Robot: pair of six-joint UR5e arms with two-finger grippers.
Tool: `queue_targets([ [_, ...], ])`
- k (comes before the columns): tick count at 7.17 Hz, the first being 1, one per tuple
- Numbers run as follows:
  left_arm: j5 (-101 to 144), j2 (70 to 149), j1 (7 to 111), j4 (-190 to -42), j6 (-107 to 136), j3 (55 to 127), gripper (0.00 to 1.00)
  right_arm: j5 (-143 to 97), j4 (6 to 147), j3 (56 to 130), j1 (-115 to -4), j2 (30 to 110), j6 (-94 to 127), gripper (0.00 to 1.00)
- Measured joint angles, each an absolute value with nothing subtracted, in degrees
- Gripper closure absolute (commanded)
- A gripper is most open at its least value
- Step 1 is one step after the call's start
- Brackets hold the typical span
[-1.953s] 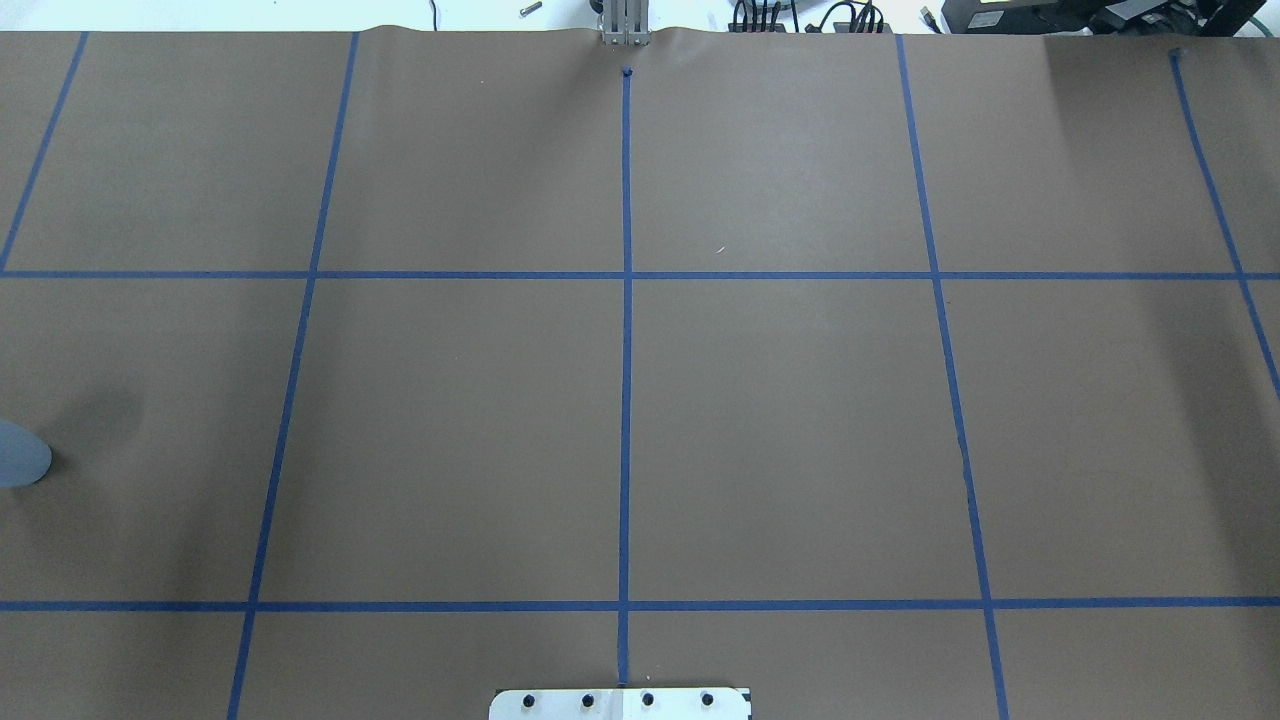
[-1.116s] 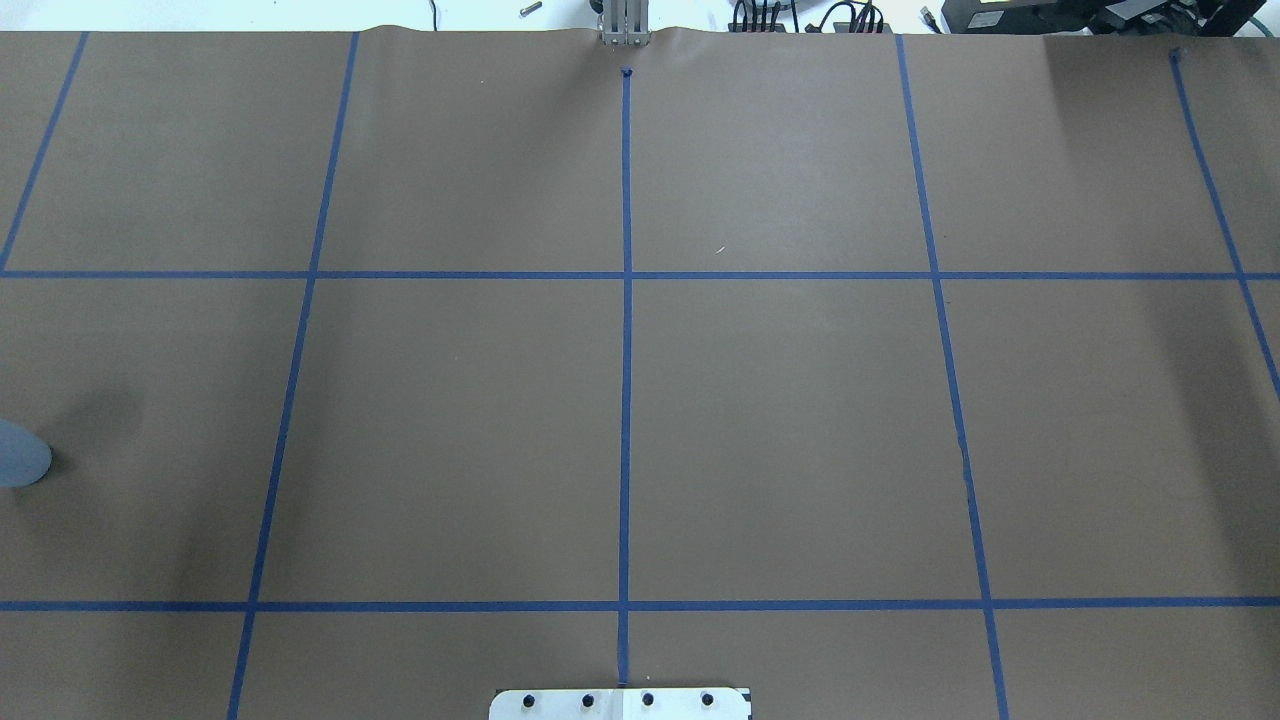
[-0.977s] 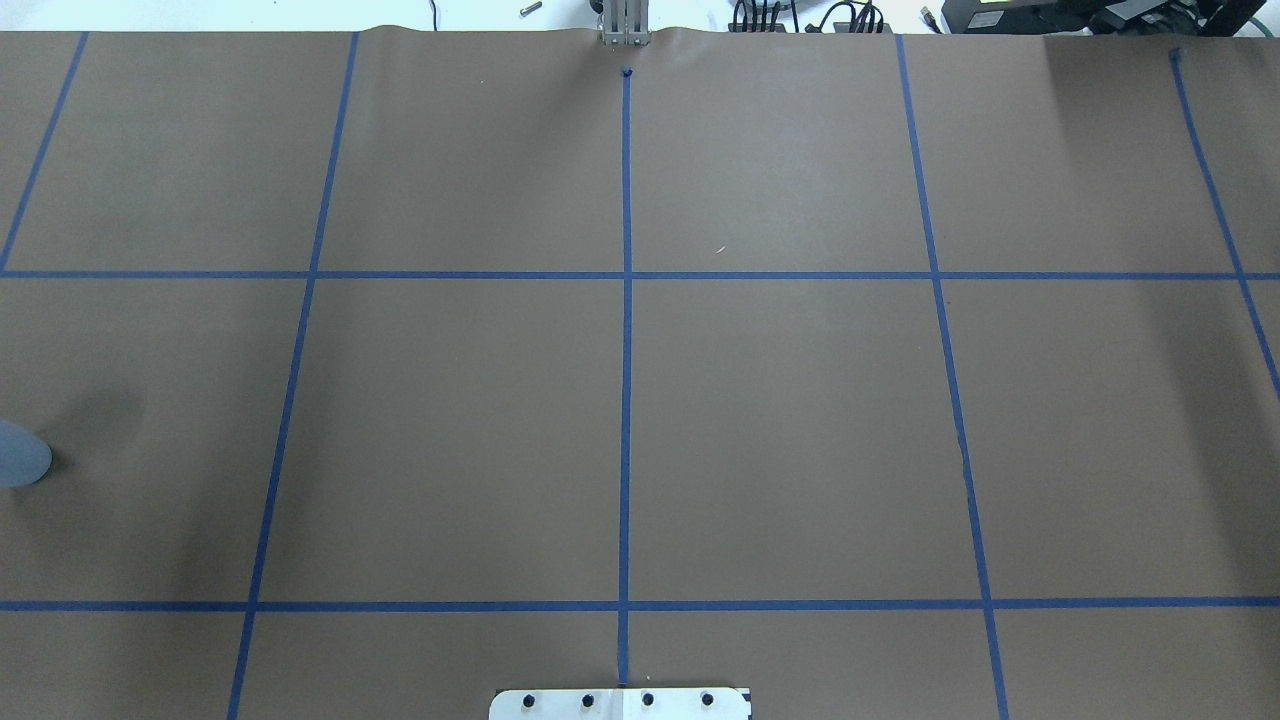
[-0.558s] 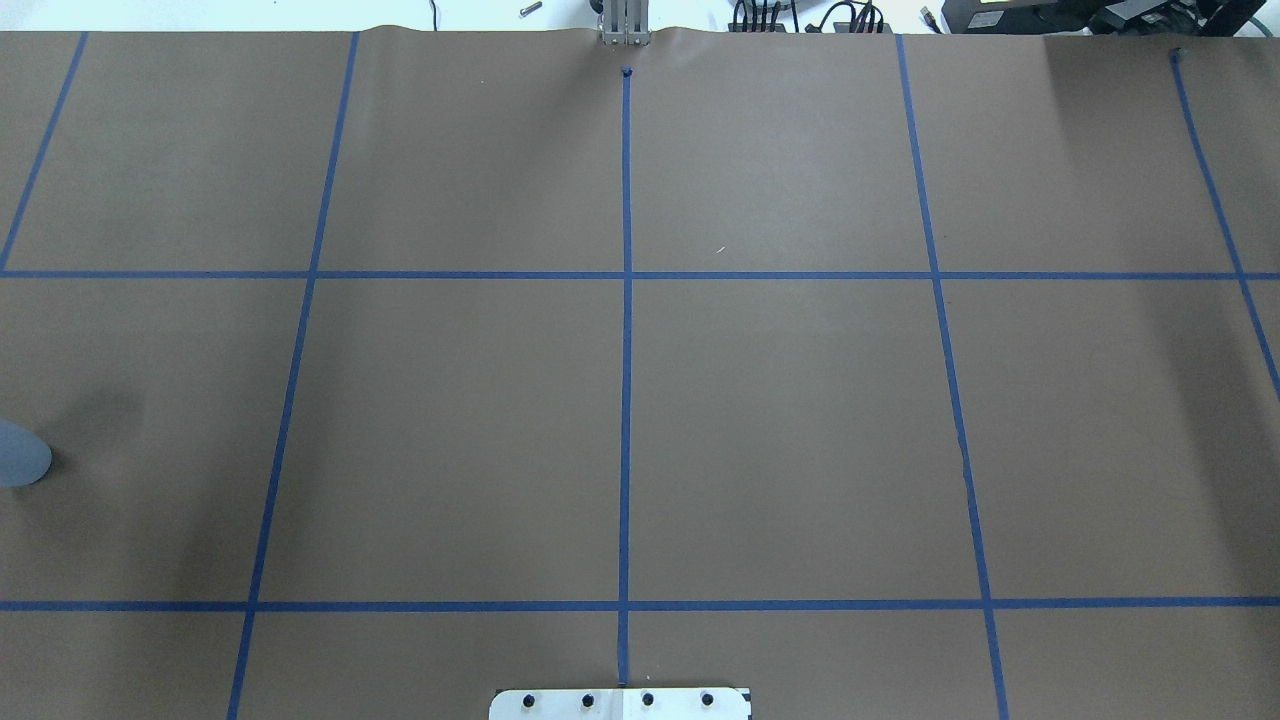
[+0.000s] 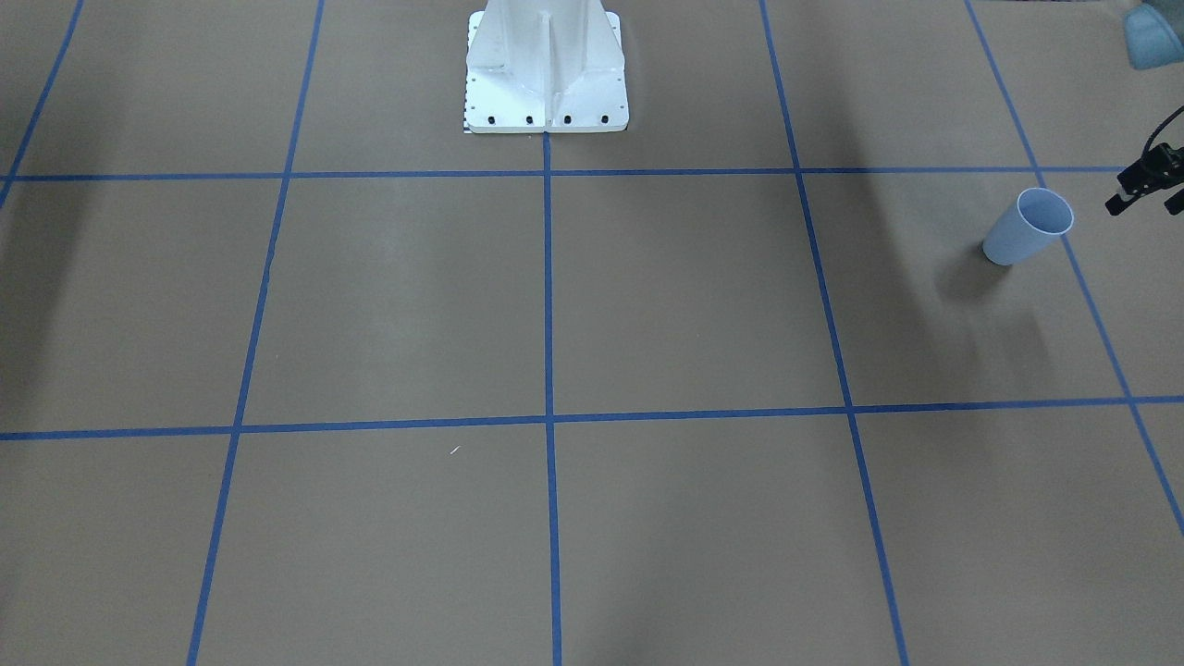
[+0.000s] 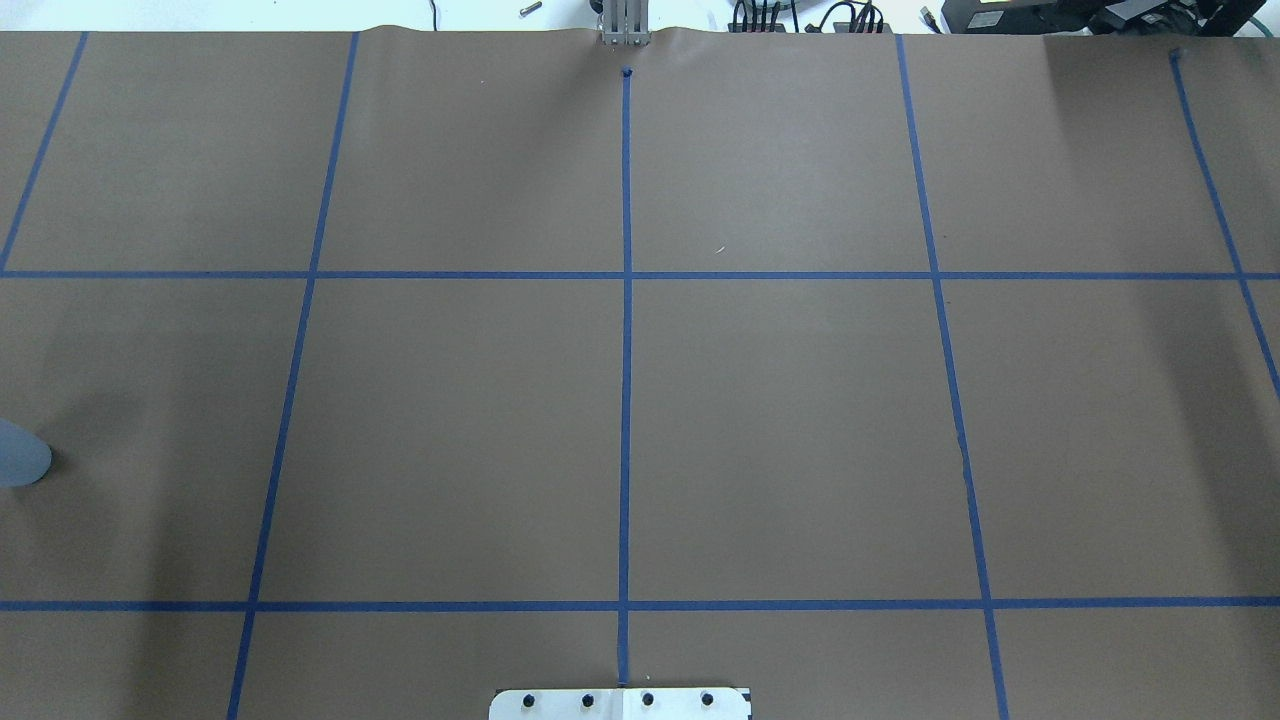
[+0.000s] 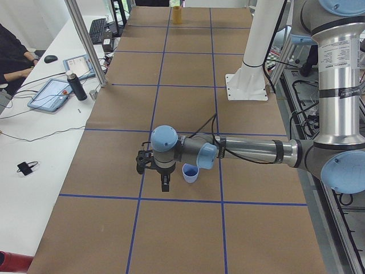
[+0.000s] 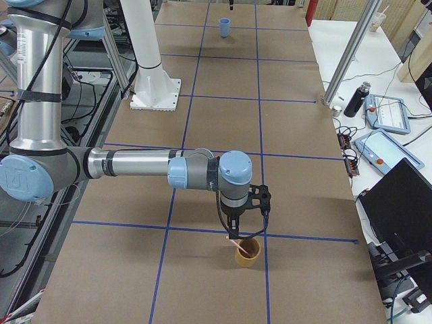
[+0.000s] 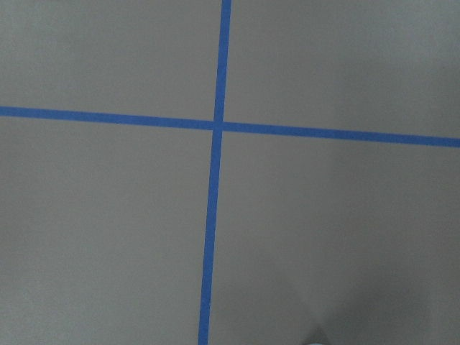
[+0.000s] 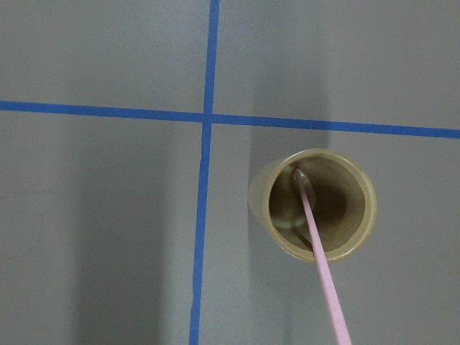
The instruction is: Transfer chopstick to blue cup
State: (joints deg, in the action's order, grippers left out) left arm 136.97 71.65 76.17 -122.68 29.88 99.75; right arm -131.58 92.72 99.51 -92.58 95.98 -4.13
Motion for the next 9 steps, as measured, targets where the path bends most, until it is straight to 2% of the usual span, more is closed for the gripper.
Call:
queue_targets([
  [6,136.9,70.6,67.6,-127.8,36.9,98.6,0.02,-131.8,92.4,99.3,-92.5,96.0,-4.2,0.00],
  [7,136.9,71.0,66.7,-127.8,36.9,97.9,0.27,-131.9,92.5,99.4,-92.5,96.0,-4.2,0.00],
  [8,136.8,71.8,66.3,-127.8,37.1,96.9,0.70,-132.0,92.6,99.4,-92.5,96.0,-4.1,0.00],
  [9,136.8,72.4,66.2,-127.7,37.9,96.1,1.00,-132.2,92.6,99.5,-92.5,96.0,-4.1,0.00],
])
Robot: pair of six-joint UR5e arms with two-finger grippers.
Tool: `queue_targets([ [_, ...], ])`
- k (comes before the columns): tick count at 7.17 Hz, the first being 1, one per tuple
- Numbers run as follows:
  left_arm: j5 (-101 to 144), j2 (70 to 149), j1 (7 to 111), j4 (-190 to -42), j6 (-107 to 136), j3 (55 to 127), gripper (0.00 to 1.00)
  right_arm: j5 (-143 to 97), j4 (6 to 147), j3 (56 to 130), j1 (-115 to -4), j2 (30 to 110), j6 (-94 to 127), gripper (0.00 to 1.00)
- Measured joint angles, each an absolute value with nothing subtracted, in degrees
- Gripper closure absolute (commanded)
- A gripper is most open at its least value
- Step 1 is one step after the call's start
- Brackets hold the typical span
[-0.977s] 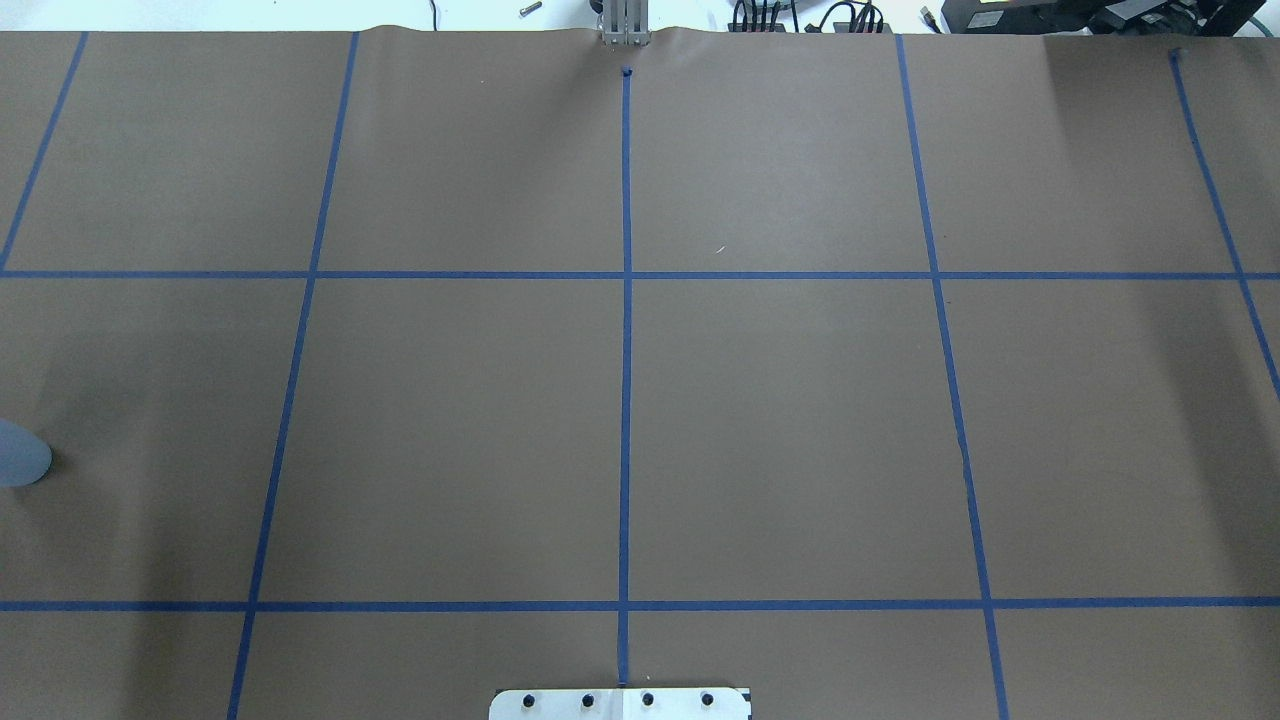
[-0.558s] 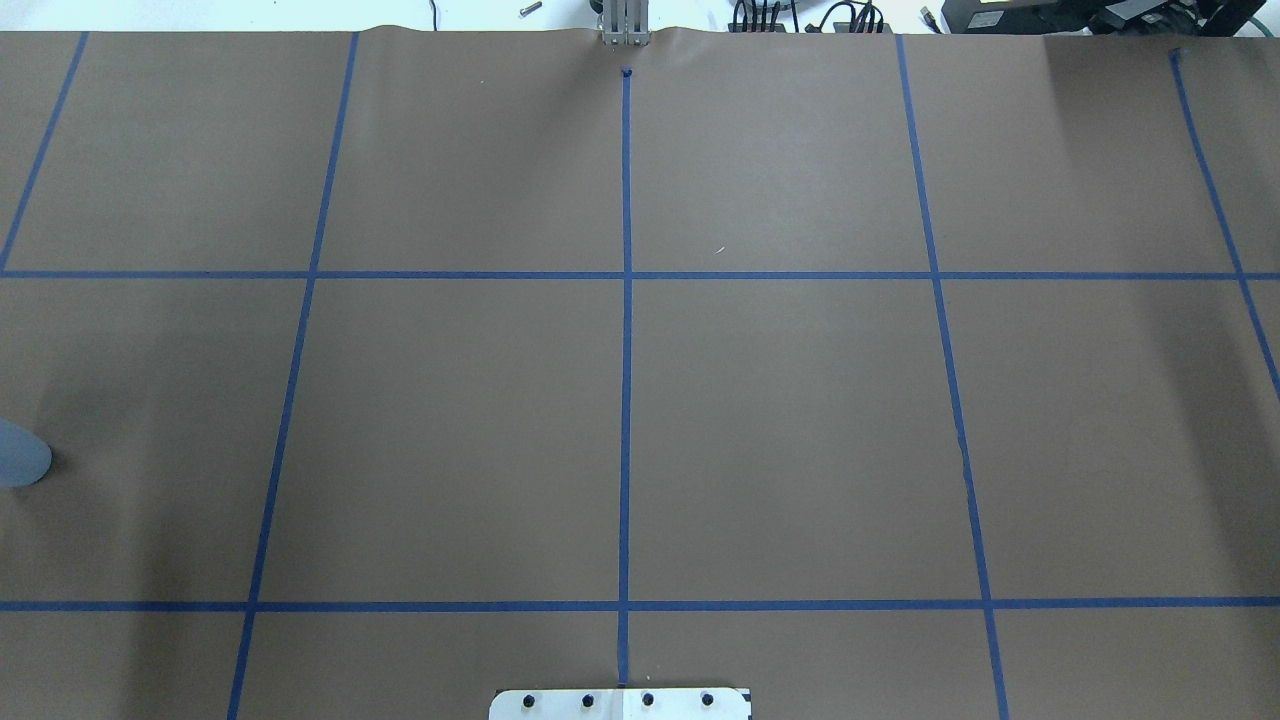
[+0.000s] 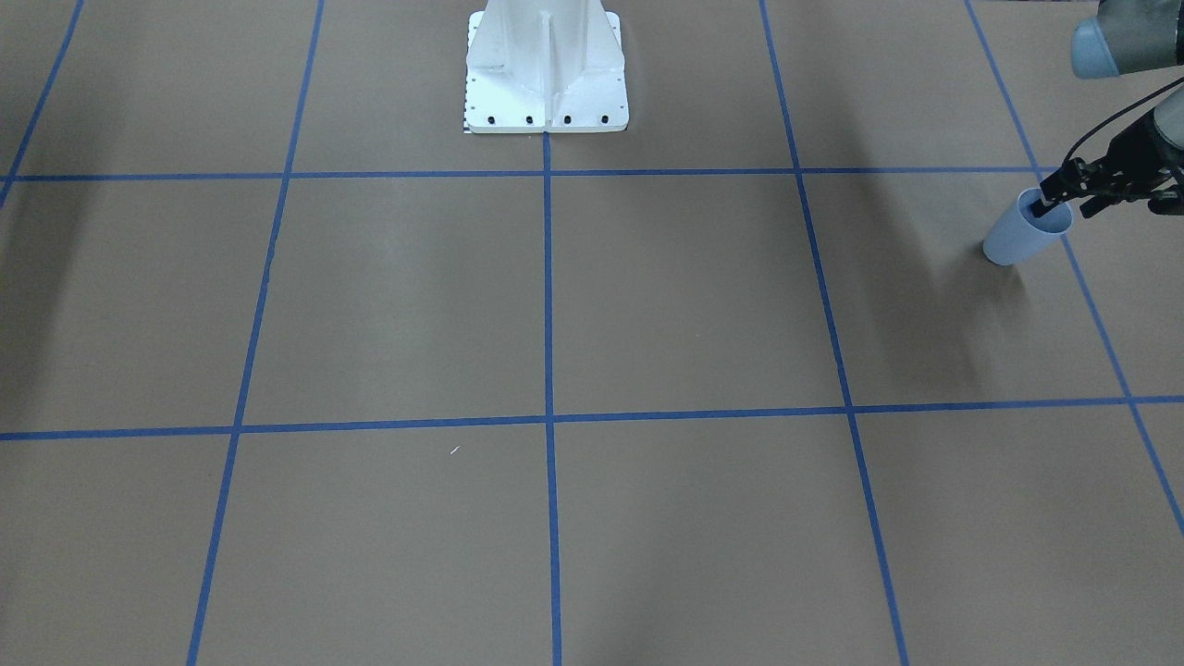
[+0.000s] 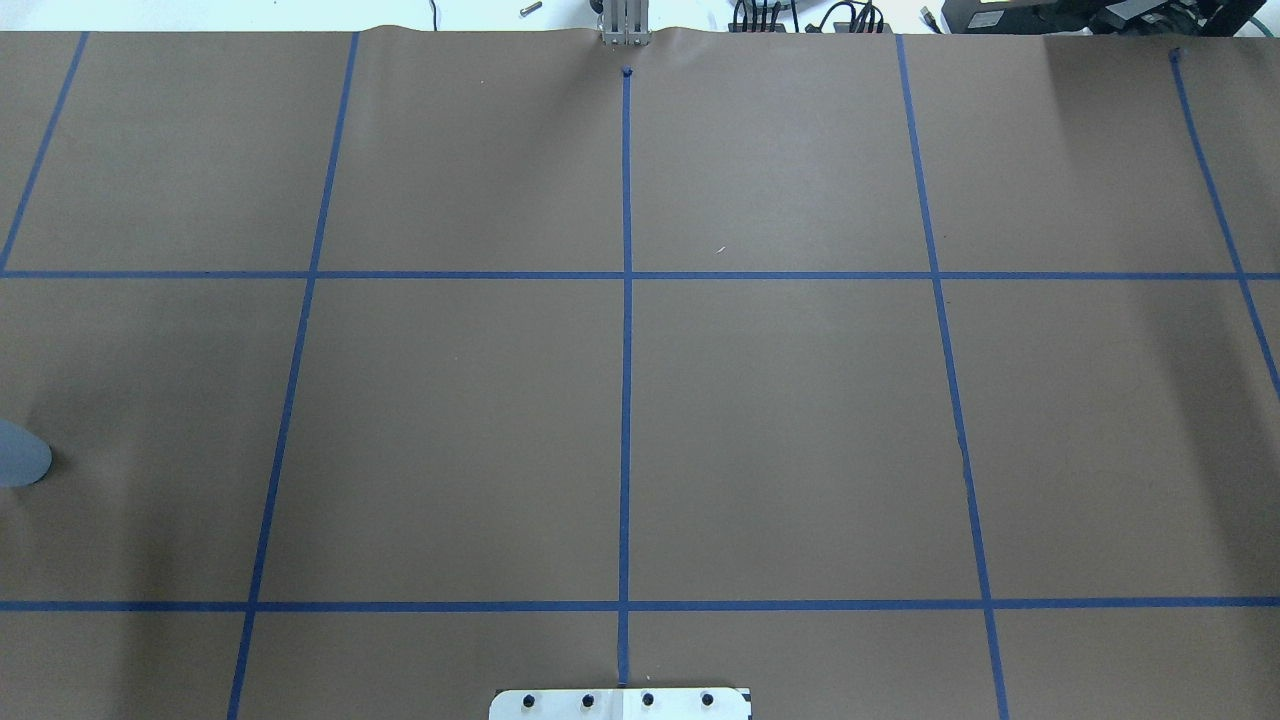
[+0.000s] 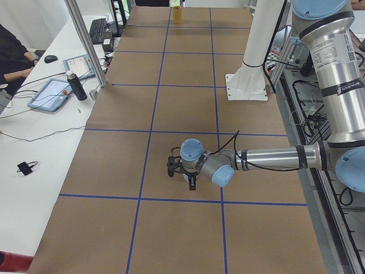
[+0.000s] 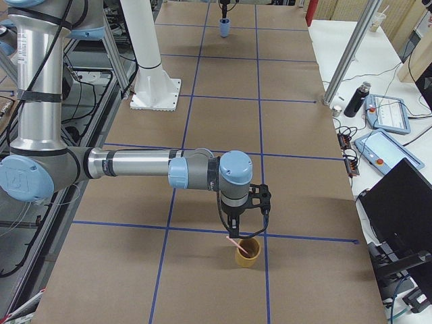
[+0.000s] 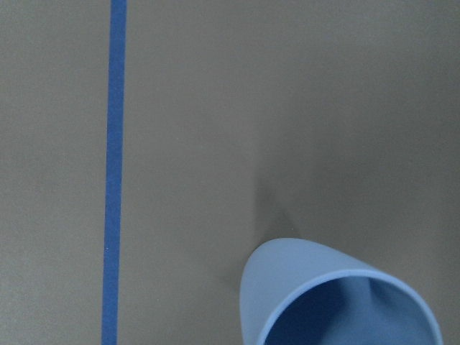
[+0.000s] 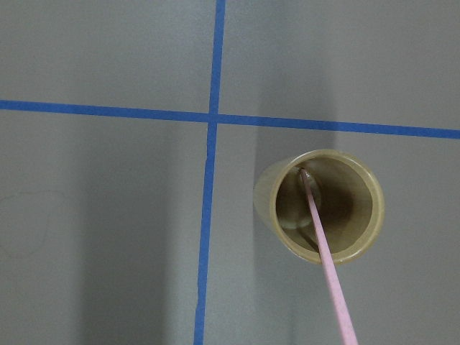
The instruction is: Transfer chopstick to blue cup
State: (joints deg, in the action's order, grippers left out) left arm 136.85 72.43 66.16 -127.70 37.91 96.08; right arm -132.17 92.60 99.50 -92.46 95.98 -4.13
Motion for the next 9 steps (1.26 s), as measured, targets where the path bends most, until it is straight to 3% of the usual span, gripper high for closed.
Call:
queue_targets([
  [3,137.8,73.3,66.1,-127.6,40.4,96.0,1.00,-132.2,92.7,99.5,-92.3,96.0,-4.1,0.00],
  [6,145.6,77.9,66.2,-127.2,52.3,100.6,1.00,-132.1,92.4,99.5,-91.9,96.0,-4.2,0.00],
  [9,146.4,98.0,65.3,-112.7,62.9,101.7,1.00,-131.9,92.0,99.9,-91.8,96.1,-4.3,0.00],
])
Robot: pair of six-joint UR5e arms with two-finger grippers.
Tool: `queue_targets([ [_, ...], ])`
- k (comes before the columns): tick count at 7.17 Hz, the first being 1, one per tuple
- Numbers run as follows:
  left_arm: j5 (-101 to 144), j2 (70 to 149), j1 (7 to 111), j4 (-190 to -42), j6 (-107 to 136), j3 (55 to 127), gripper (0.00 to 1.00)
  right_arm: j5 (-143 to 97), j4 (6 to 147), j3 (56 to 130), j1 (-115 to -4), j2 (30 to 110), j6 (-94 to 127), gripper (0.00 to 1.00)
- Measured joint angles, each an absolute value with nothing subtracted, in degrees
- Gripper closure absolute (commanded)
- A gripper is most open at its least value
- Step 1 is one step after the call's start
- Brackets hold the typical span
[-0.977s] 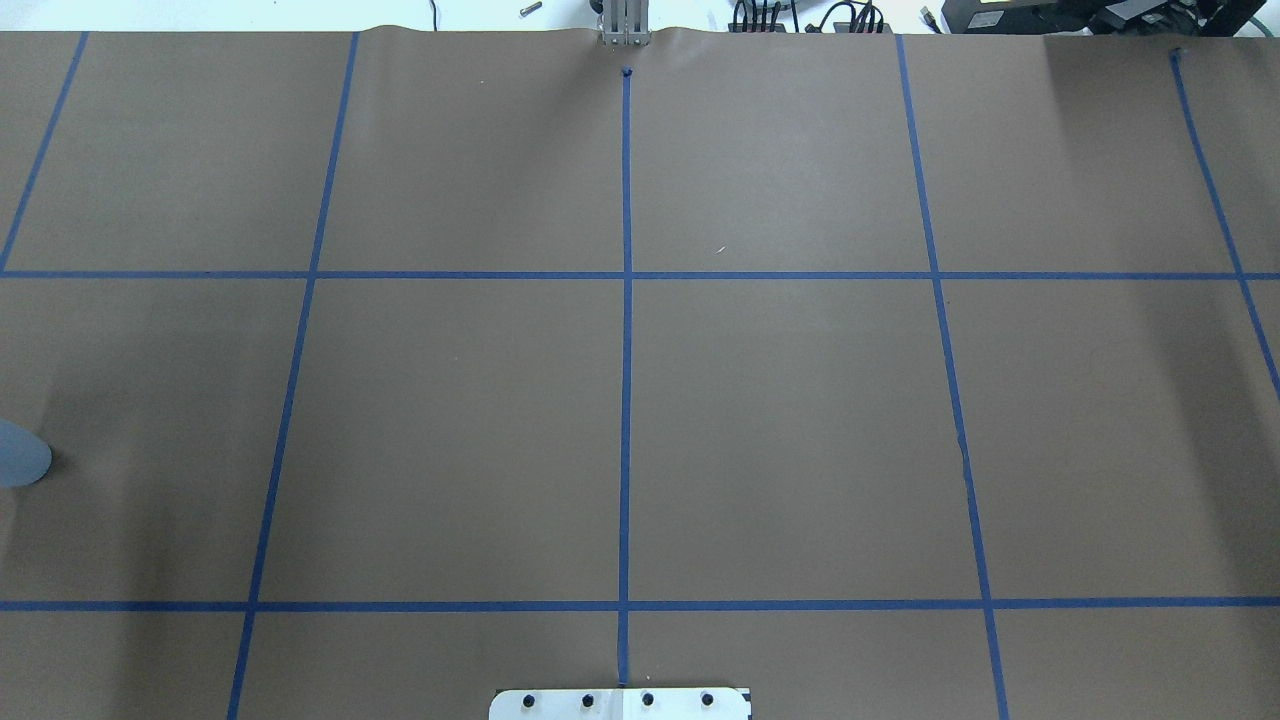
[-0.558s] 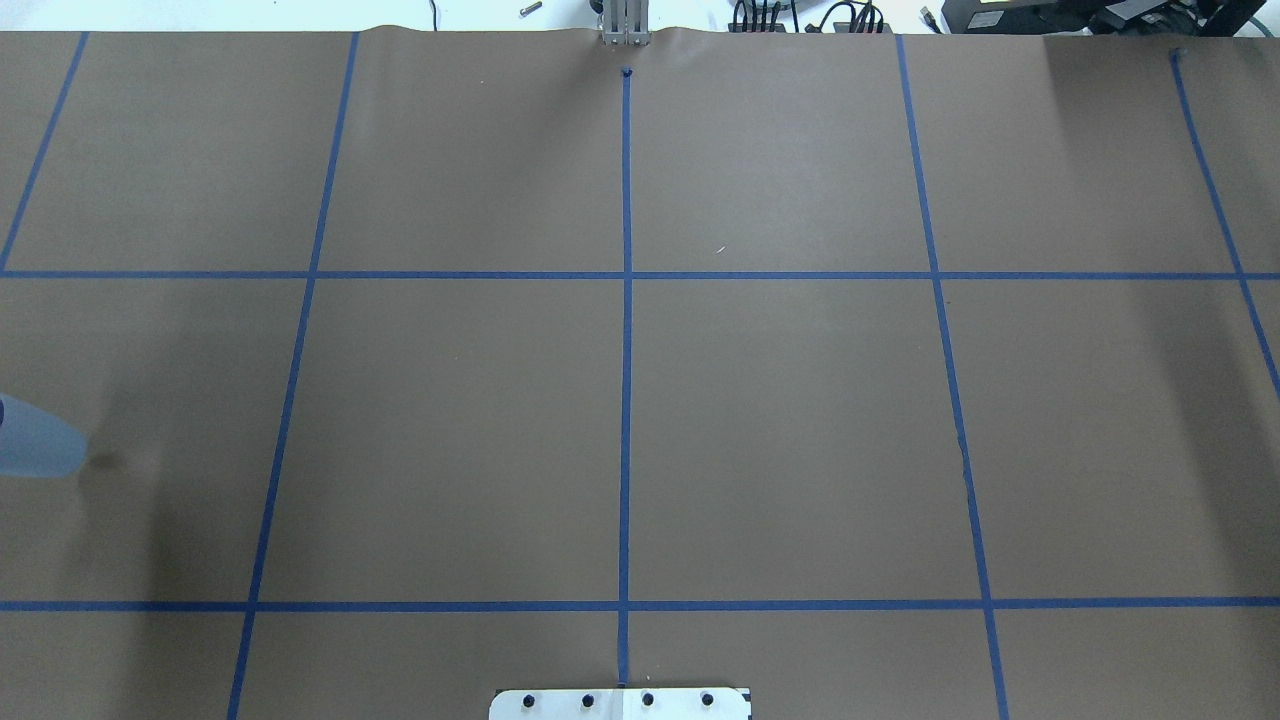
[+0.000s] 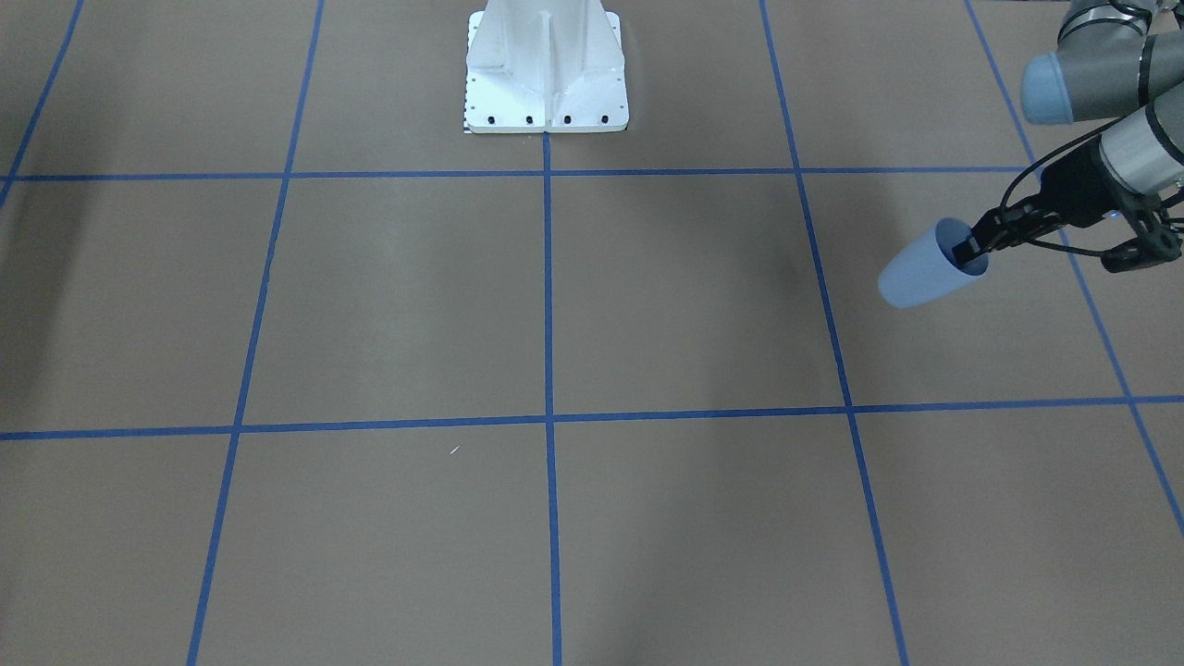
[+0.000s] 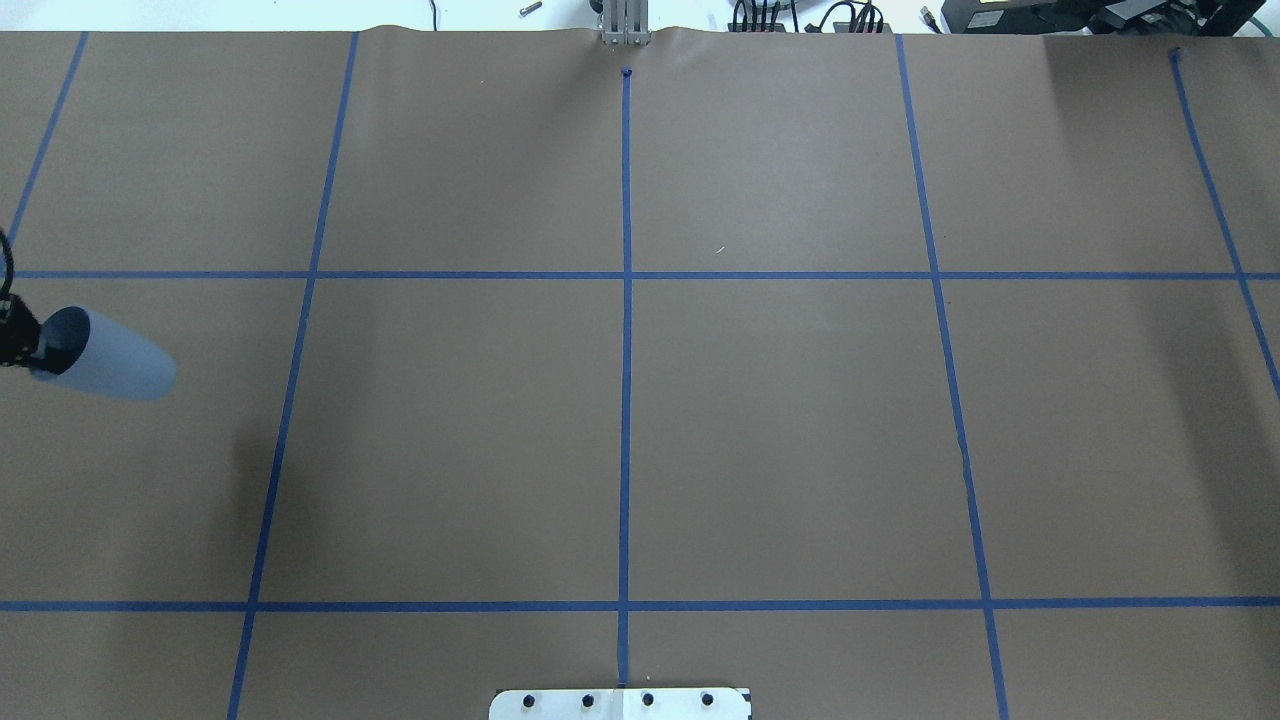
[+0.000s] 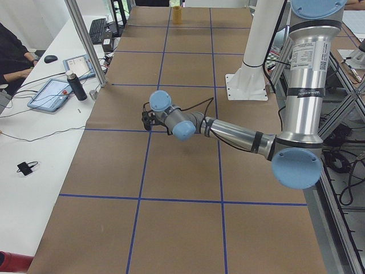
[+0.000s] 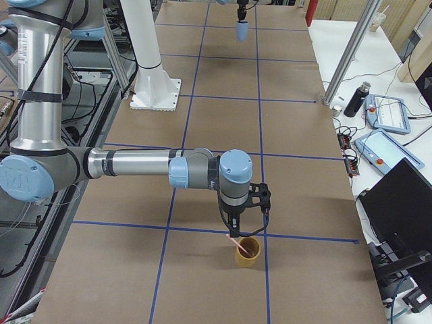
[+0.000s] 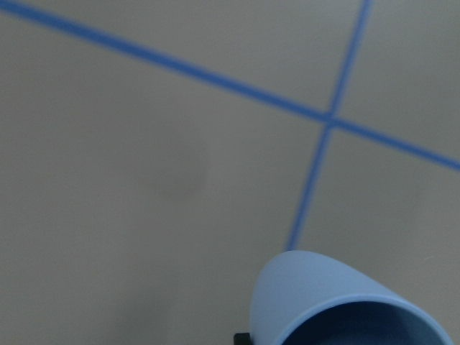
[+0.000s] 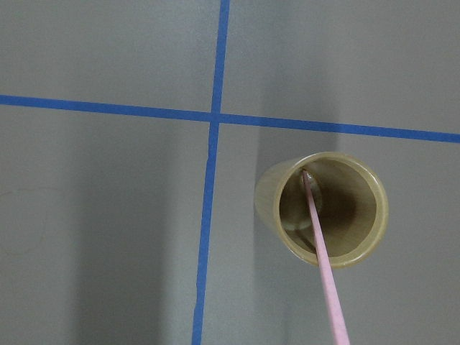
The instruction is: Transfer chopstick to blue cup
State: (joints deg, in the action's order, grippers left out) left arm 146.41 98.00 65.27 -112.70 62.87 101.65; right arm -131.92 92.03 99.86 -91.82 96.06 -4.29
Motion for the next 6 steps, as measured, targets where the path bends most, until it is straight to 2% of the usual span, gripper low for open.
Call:
queue_targets([
  [3,138.9,122.6,55.3,-93.4,71.3,98.3,1.00,-133.3,92.3,99.8,-91.4,94.8,-4.2,0.00],
  [6,129.9,138.7,46.2,-92.3,78.9,84.5,1.00,-134.1,92.0,100.0,-91.3,94.9,-4.7,0.00],
])
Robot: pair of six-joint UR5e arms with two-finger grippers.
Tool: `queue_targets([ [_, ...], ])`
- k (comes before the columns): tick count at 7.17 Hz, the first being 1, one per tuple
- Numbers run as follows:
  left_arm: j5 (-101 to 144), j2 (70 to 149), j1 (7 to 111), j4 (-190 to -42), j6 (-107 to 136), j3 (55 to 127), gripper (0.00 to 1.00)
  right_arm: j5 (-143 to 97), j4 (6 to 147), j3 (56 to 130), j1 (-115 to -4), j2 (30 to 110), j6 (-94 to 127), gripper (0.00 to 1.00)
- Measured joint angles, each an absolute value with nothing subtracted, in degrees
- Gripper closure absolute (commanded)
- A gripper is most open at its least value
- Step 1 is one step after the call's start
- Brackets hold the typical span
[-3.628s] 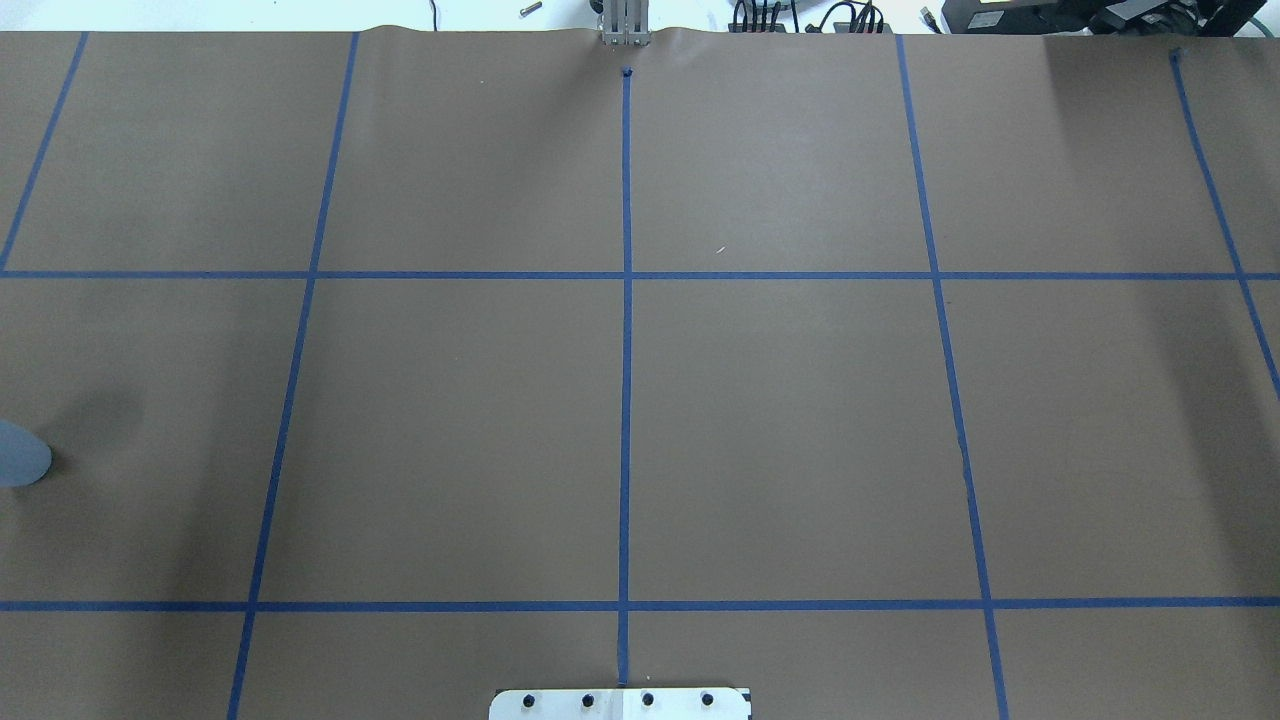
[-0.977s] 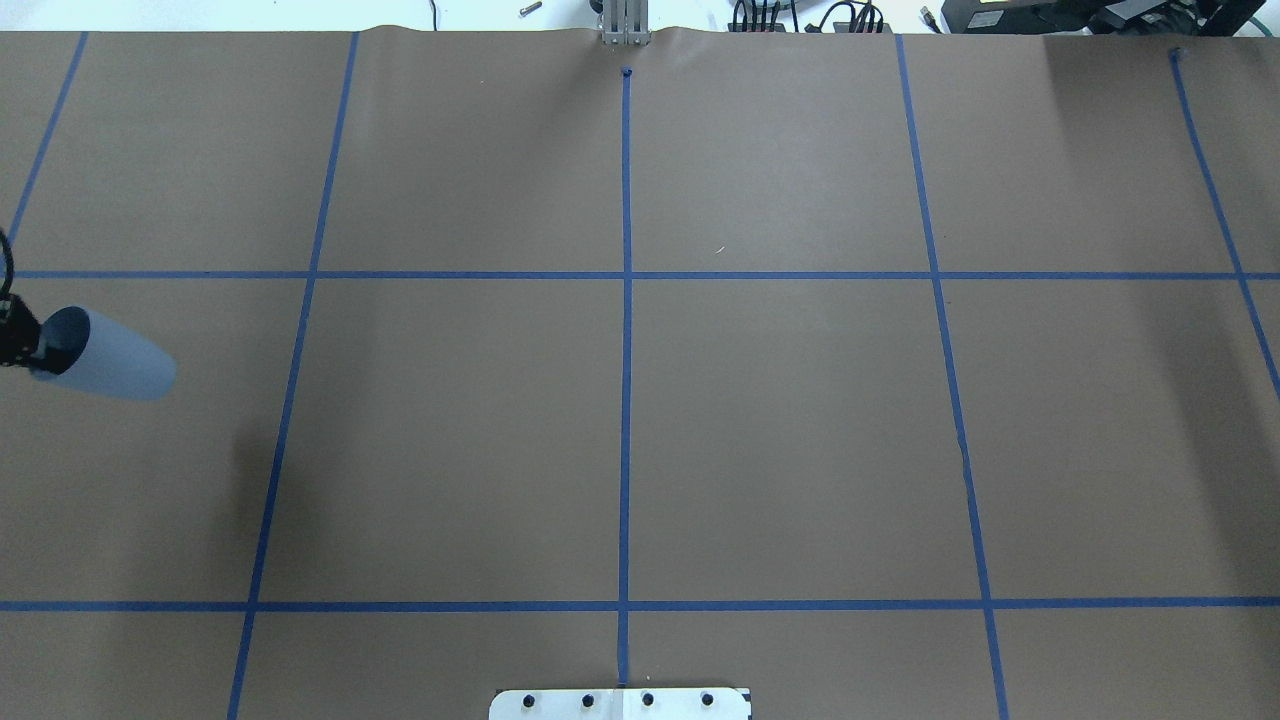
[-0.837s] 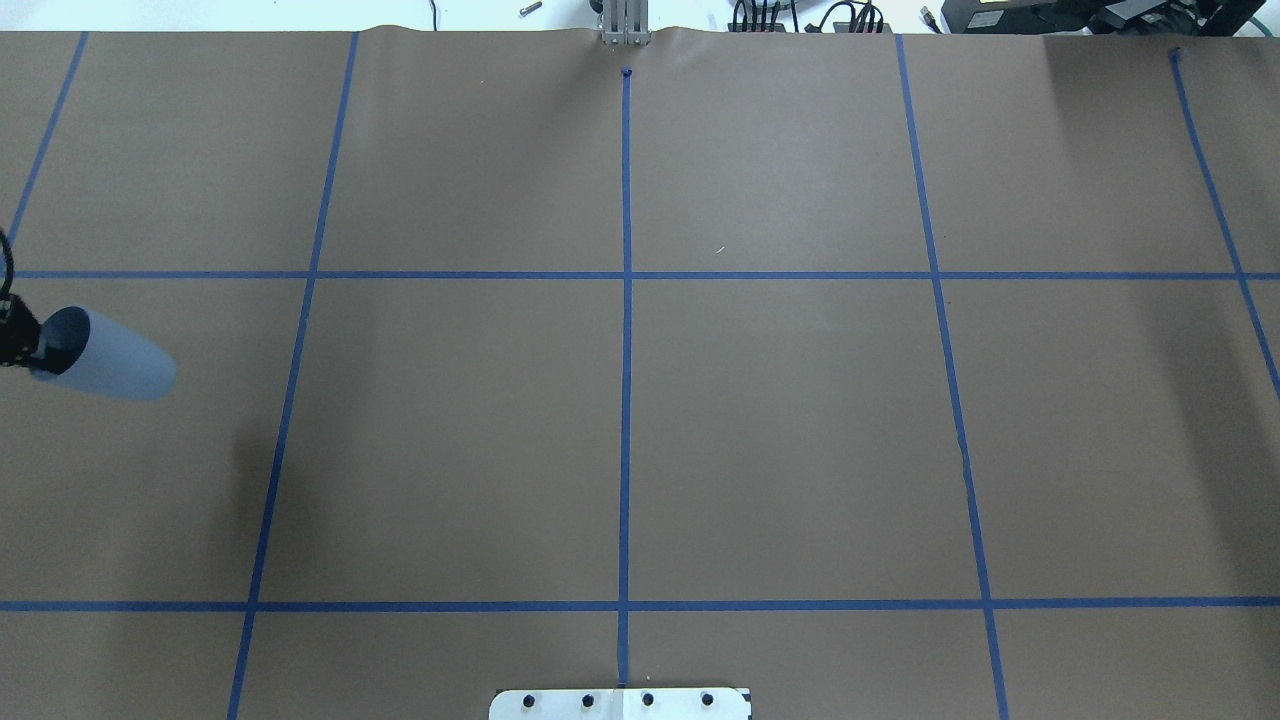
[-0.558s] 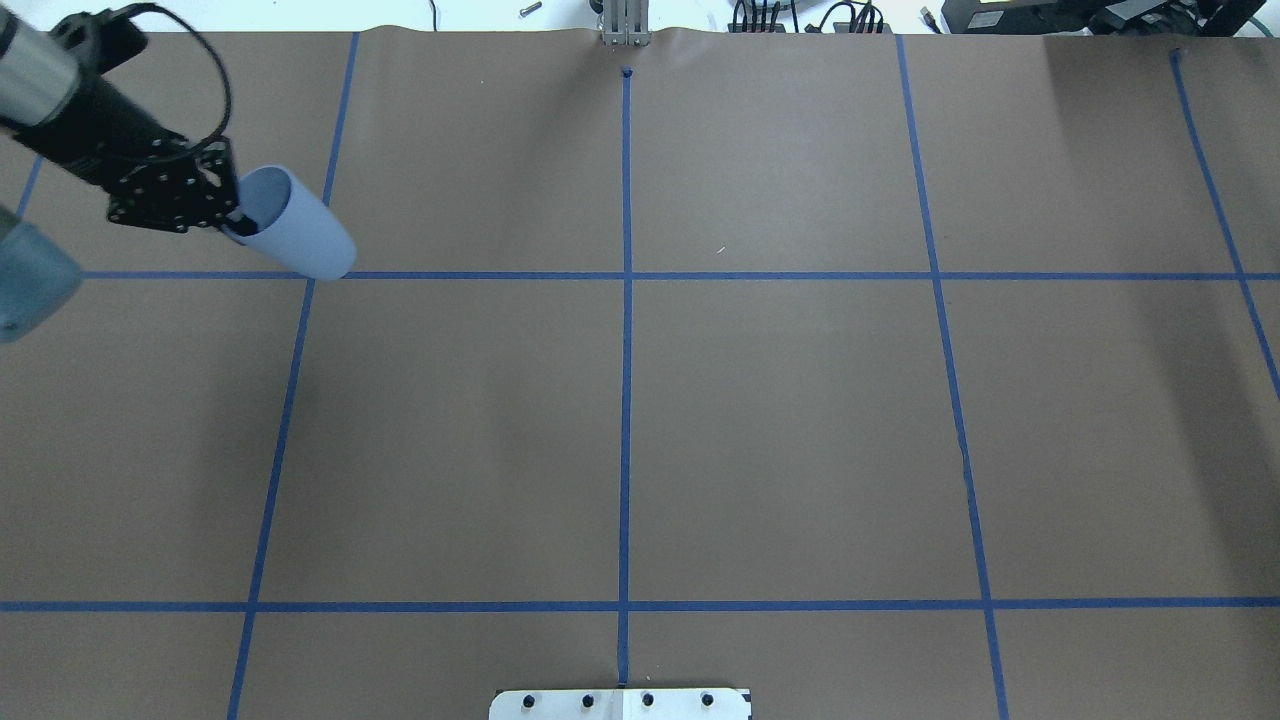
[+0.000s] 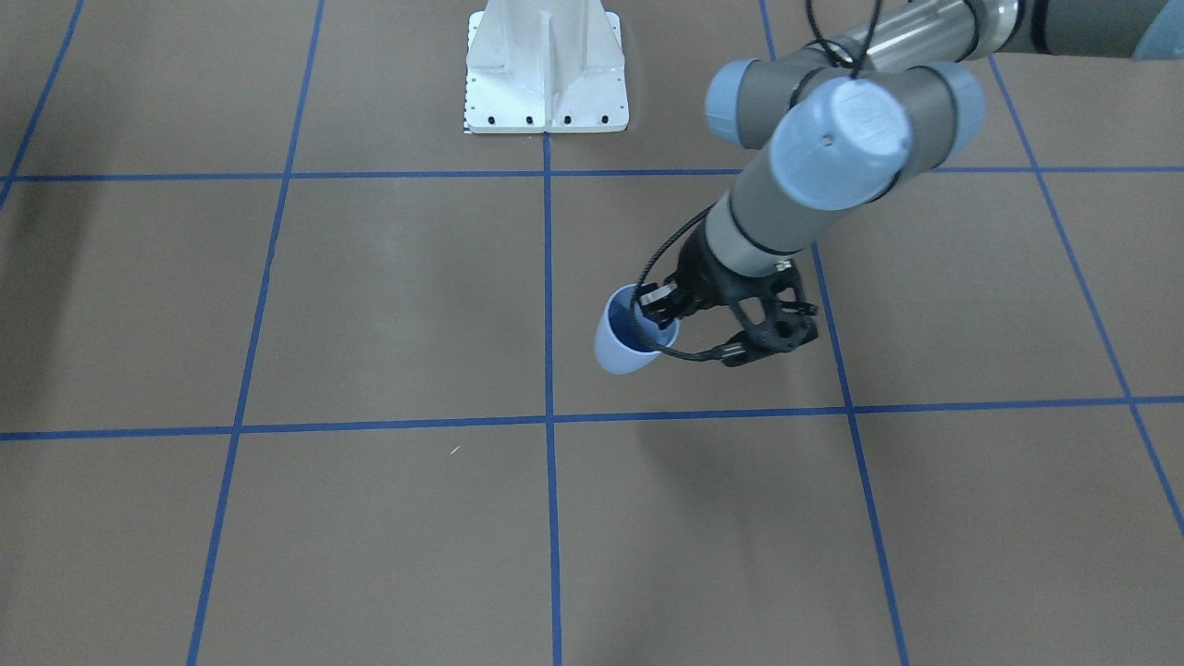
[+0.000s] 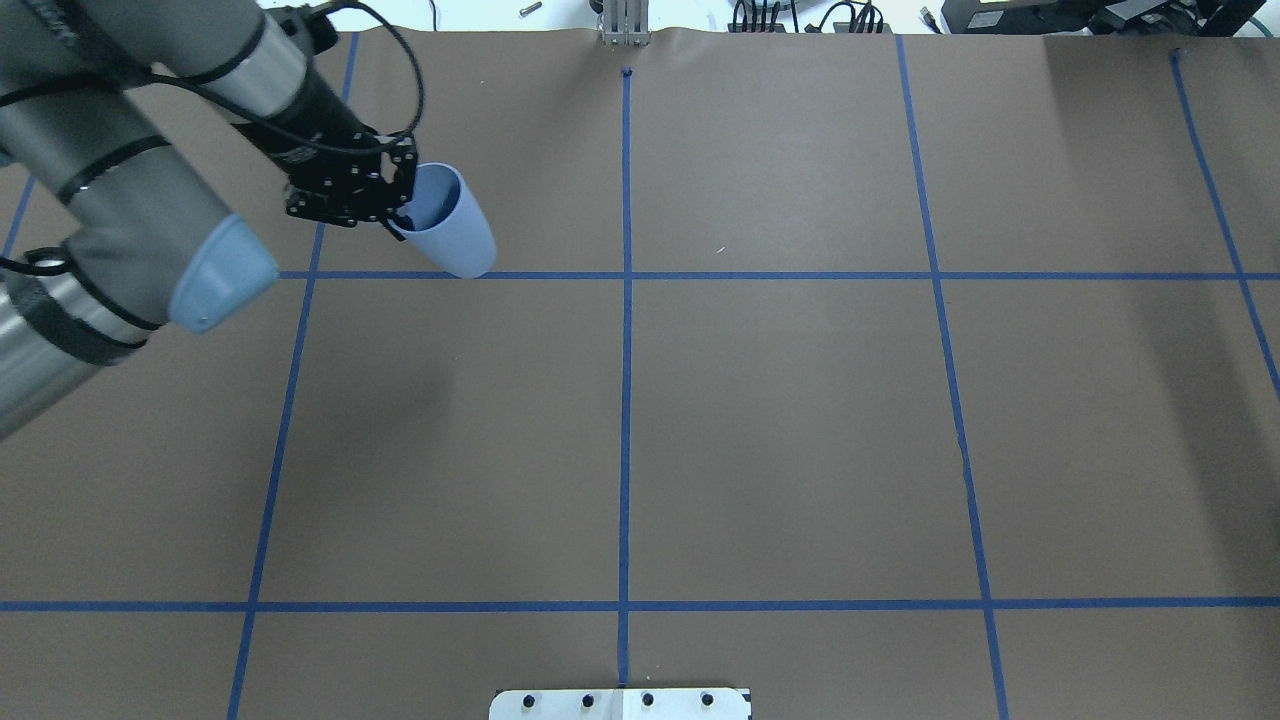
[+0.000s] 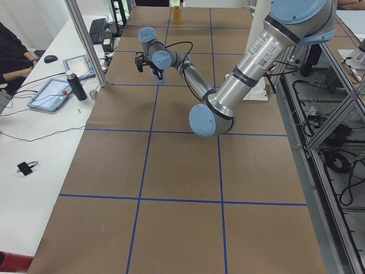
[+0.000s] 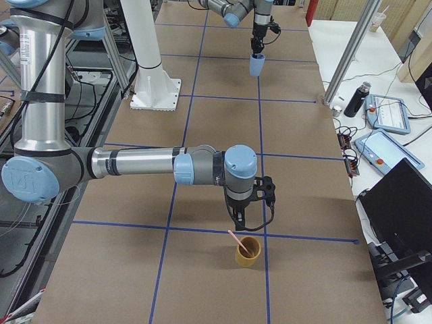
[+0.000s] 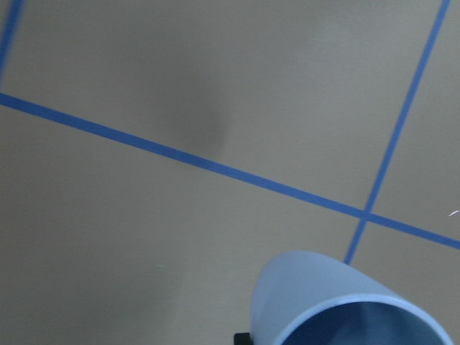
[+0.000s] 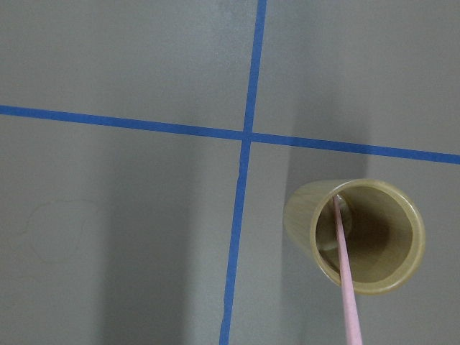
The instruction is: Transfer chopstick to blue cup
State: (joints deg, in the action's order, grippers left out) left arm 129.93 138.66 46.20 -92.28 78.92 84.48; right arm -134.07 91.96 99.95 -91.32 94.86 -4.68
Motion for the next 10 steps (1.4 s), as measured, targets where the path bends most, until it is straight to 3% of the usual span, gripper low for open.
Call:
queue_targets([
  [3,124.6,143.1,40.8,-95.0,80.3,77.4,1.00,-134.2,92.1,100.0,-91.3,95.0,-4.7,0.00],
  [6,122.6,143.2,38.4,-96.7,80.2,75.8,1.00,-134.4,92.1,100.0,-91.3,94.8,-4.4,0.00],
  [8,122.4,142.9,38.0,-96.9,79.8,75.7,0.94,-134.4,92.1,99.9,-91.3,94.6,-4.3,0.00],
  [9,122.4,142.6,38.0,-96.9,79.7,75.6,0.76,-134.4,92.1,99.9,-91.2,94.6,-4.3,0.00],
  [10,122.4,142.5,38.0,-96.9,79.6,75.6,0.02,-134.4,92.1,99.9,-91.1,94.5,-4.3,0.00],
])
